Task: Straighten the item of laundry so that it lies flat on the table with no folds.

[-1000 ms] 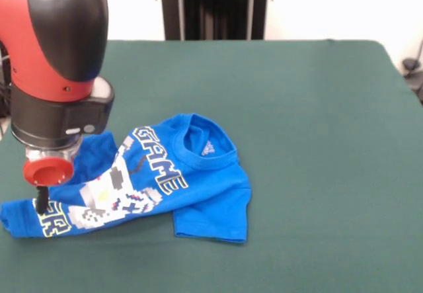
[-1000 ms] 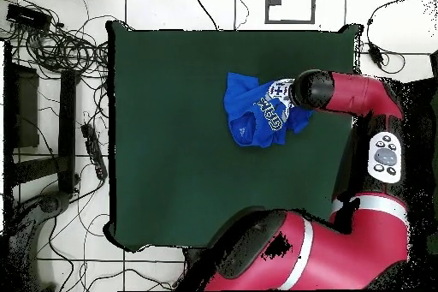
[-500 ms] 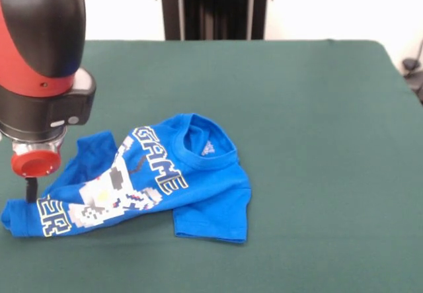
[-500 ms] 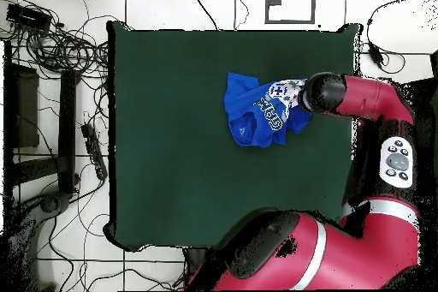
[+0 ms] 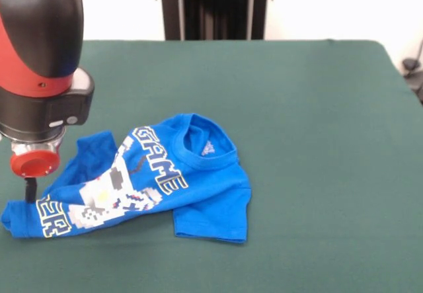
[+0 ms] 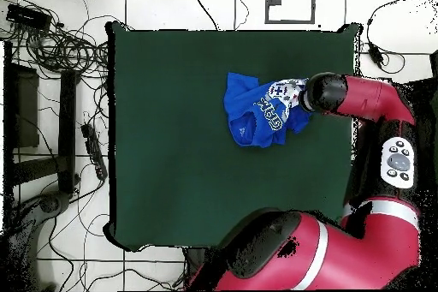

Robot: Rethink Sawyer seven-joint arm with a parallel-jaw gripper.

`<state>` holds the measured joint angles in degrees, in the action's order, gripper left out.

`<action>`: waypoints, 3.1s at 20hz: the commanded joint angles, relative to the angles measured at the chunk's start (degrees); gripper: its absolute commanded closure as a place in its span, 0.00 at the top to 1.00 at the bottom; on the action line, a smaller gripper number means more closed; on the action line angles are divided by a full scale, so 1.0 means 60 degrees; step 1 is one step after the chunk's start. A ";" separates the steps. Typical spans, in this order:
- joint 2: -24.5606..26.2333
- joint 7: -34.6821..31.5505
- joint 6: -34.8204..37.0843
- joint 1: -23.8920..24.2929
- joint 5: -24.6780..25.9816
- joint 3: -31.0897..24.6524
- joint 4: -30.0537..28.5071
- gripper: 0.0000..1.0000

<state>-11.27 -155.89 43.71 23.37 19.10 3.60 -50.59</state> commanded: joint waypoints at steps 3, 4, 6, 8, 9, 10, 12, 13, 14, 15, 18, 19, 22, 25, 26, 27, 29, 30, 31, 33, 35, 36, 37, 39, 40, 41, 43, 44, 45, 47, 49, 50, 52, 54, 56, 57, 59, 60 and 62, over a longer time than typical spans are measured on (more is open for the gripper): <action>0.0557 0.2718 -0.0317 -0.0281 0.0665 -0.1098 -0.1219 1.00; 0.0541 0.2631 -0.0345 -0.0323 0.0696 -0.1045 -0.1219 1.00; 0.0487 0.2480 -0.0362 -0.0370 0.0742 -0.1008 -0.1276 1.00; 0.0512 0.2480 -0.0330 -0.0339 0.0765 -0.1066 -0.1244 1.00; 0.0524 0.2444 -0.0406 -0.0332 0.0795 -0.1084 -0.1224 1.00; 0.0530 0.2422 -0.0428 -0.0326 0.0815 -0.1100 -0.1211 1.00; 0.0531 0.2433 -0.0496 -0.0275 0.0848 -0.1189 -0.1203 1.00; 0.0492 0.2377 -0.0543 -0.0287 0.0880 -0.1184 -0.1224 1.00; 0.0464 0.2358 -0.0595 -0.0275 0.0906 -0.1207 -0.1255 1.00; 0.0375 0.2340 -0.0623 -0.0277 0.0911 -0.1220 -0.1320 1.00; 0.0100 0.2358 -0.0586 -0.0315 0.0888 -0.1222 -0.1477 1.00; -0.0048 0.2326 -0.0399 -0.0378 0.0840 -0.1168 -0.1524 1.00; -0.0362 0.2316 -0.0014 -0.0455 0.0717 -0.1123 -0.1662 1.00; -0.0711 0.2266 0.0181 -0.0527 0.0628 -0.1105 -0.1727 1.00; -0.0767 0.2240 0.0169 -0.0541 0.0617 -0.1108 -0.1714 1.00; -0.0881 0.2219 0.0076 -0.0531 0.0577 -0.1164 -0.1723 1.00; -0.1056 0.2350 0.0145 -0.0469 0.0437 -0.1361 -0.1761 1.00; -0.1076 0.2326 0.0046 -0.0414 0.0363 -0.1486 -0.1778 1.00; -0.1110 0.2282 0.0151 -0.0442 0.0296 -0.1556 -0.1695 1.00; -0.1132 0.2126 0.0110 -0.0461 0.0209 -0.1701 -0.1599 1.00; -0.1122 0.1917 0.0055 -0.0491 0.0061 -0.1887 -0.1427 1.00; -0.1097 0.1847 -0.0036 -0.0486 0.0007 -0.1977 -0.1378 1.00; -0.1023 0.1719 -0.0082 -0.0522 -0.0040 -0.2024 -0.1252 1.00; -0.0821 0.1399 -0.0164 -0.0617 -0.0142 -0.2115 -0.0931 1.00; -0.0755 0.1279 -0.0193 -0.0648 -0.0158 -0.2130 -0.0815 1.00; -0.0654 0.1102 -0.0209 -0.0716 -0.0169 -0.2122 -0.0633 1.00; -0.0451 0.0719 -0.0208 -0.0876 -0.0203 -0.2083 -0.0242 1.00; -0.0395 0.0645 -0.0159 -0.0930 -0.0200 -0.2061 -0.0112 1.00; -0.0319 0.0605 -0.0156 -0.0966 -0.0217 -0.2084 0.0036 1.00; -0.0118 0.0542 -0.0212 -0.1029 -0.0268 -0.2162 0.0365 1.00; 0.0089 0.0515 -0.0302 -0.1049 -0.0374 -0.2248 0.0604 1.00; 0.0192 0.0502 -0.0347 -0.1058 -0.0426 -0.2292 0.0724 1.00; 0.0382 0.0495 -0.0609 -0.1016 -0.0591 -0.2469 0.0847 1.00; 0.0523 0.0970 -0.0806 -0.0924 -0.0566 -0.2699 0.0986 1.00; 0.0594 0.2786 -0.0151 -0.0663 -0.0404 -0.3248 0.1234 1.00; 0.0654 0.4836 0.0278 -0.0309 -0.0249 -0.3969 0.1400 1.00; 0.0766 0.6212 0.0990 -0.0045 -0.0133 -0.4505 0.1672 1.00; 0.0812 0.6888 0.1371 0.0059 -0.0016 -0.4704 0.1840 1.00; 0.0908 0.7671 0.1935 0.0185 0.0121 -0.4932 0.2046 1.00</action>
<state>-10.22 -146.13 43.74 23.39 18.60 -14.28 -40.03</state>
